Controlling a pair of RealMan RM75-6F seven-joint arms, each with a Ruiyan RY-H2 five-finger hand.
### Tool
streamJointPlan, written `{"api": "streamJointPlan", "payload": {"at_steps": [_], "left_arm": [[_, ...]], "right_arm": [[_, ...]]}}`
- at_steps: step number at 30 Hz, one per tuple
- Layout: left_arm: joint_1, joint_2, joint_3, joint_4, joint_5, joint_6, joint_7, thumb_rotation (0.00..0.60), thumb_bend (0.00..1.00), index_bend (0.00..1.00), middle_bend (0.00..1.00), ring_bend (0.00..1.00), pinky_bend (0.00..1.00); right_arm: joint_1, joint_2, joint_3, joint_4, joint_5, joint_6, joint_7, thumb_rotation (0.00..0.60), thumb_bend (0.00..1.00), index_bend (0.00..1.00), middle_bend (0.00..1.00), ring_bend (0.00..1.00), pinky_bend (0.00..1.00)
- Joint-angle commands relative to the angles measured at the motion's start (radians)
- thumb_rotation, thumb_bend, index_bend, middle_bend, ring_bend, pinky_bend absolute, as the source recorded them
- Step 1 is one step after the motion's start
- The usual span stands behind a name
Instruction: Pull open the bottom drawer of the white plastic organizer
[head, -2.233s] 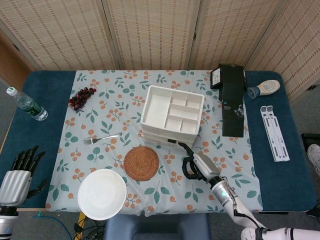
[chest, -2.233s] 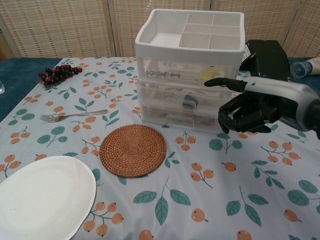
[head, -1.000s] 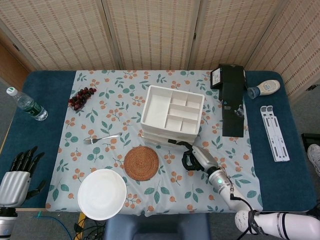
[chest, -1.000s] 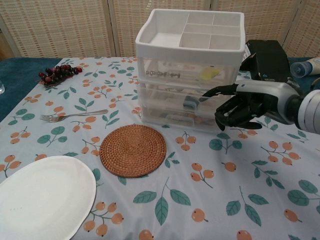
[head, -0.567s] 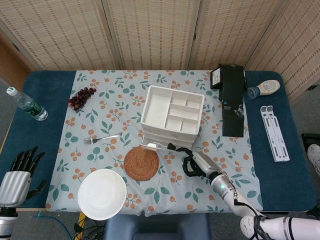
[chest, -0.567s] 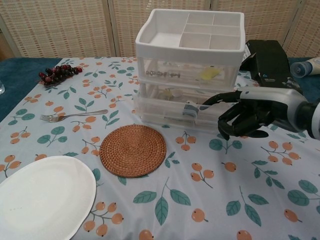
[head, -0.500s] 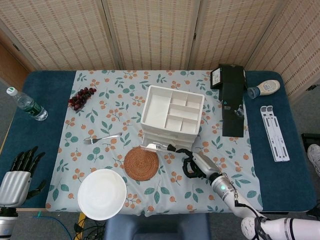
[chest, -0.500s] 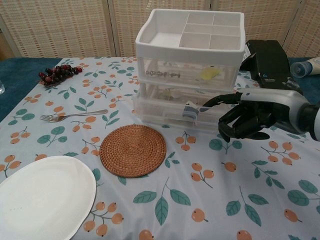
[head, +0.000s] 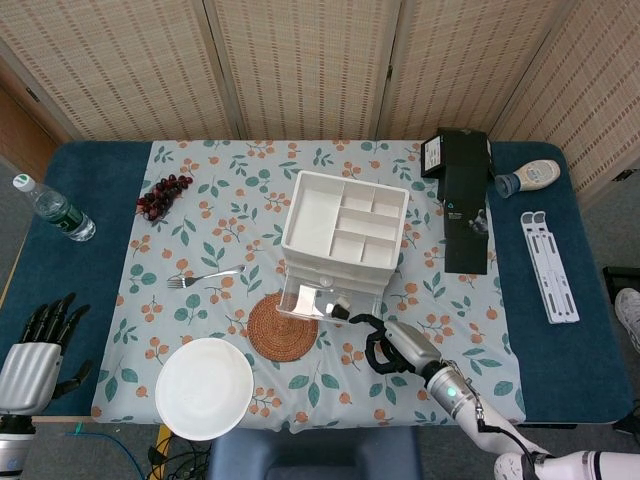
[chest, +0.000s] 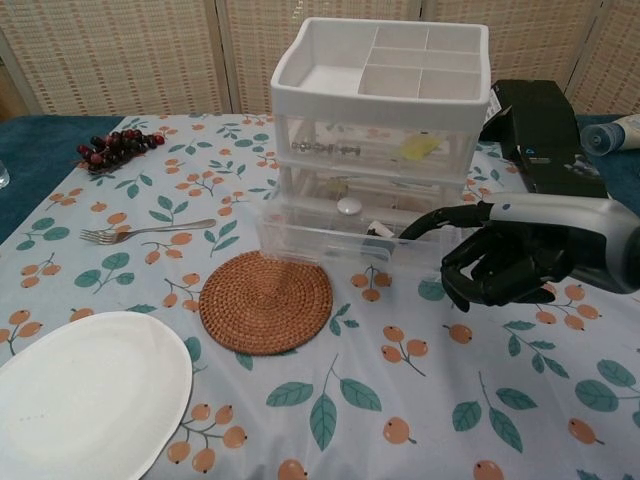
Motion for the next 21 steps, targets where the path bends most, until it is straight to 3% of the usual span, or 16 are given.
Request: {"api": "streamJointPlan", "payload": {"at_steps": [1, 21], "left_arm": [[0.000, 0.000, 0.000, 0.001, 0.001, 0.000, 0.000, 0.600, 0.29, 0.11, 0.00, 0.02, 0.06], [0.001, 0.001, 0.002, 0.000, 0.003, 0.002, -0.001, 0.600, 0.29, 0.11, 0.00, 0.02, 0.06]], "right_arm": [[-0.005, 0.005, -0.007, -0.009, -0.011, 0.001, 0.003, 0.600, 0.58, 0.17, 0.65, 0.84, 0.89], [-0.028, 0.041, -0.051, -0.051, -0.085, 0.007, 0.014, 0.600, 0.58, 0.17, 0.65, 0.84, 0.89]]}}
